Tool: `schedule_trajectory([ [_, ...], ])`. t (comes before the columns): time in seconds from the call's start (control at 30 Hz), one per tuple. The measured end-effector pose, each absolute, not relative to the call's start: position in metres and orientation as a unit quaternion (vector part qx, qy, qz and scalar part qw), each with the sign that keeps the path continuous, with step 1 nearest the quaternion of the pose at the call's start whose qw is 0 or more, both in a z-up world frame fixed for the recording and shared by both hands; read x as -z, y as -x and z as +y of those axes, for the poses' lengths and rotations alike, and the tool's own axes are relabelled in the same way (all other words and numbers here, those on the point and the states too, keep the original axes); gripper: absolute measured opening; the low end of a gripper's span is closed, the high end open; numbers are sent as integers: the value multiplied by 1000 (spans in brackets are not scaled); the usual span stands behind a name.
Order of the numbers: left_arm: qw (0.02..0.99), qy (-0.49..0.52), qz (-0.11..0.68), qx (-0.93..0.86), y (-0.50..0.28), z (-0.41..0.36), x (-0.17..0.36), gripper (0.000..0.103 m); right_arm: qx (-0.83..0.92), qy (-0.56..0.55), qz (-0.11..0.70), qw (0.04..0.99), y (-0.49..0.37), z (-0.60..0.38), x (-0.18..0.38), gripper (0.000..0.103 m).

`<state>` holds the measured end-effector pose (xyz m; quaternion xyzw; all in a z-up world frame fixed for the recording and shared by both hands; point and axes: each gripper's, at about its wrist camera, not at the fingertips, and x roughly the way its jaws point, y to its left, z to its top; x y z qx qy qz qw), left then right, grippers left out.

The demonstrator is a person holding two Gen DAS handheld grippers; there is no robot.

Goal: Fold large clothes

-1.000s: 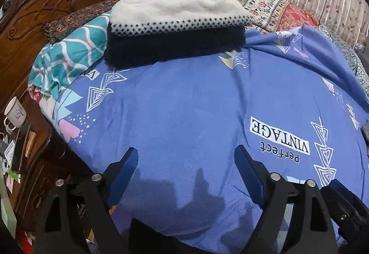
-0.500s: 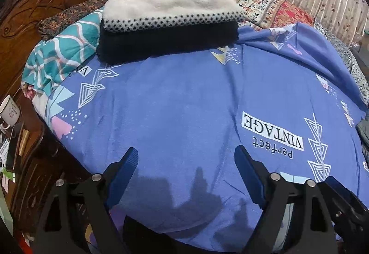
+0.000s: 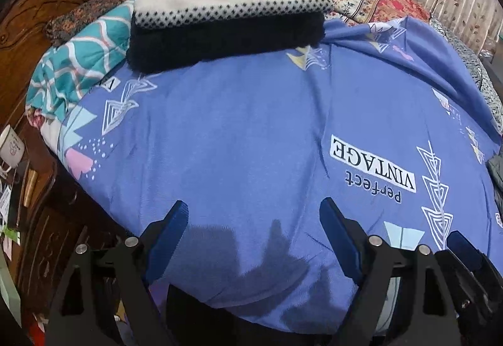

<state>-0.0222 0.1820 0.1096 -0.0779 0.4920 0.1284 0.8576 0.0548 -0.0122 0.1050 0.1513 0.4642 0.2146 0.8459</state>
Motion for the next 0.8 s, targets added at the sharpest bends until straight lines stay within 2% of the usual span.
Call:
schedule_trajectory([
  [0.8, 862, 32, 481, -159, 27, 188, -114, 101, -222, -148, 471, 841, -52, -5, -103, 97],
])
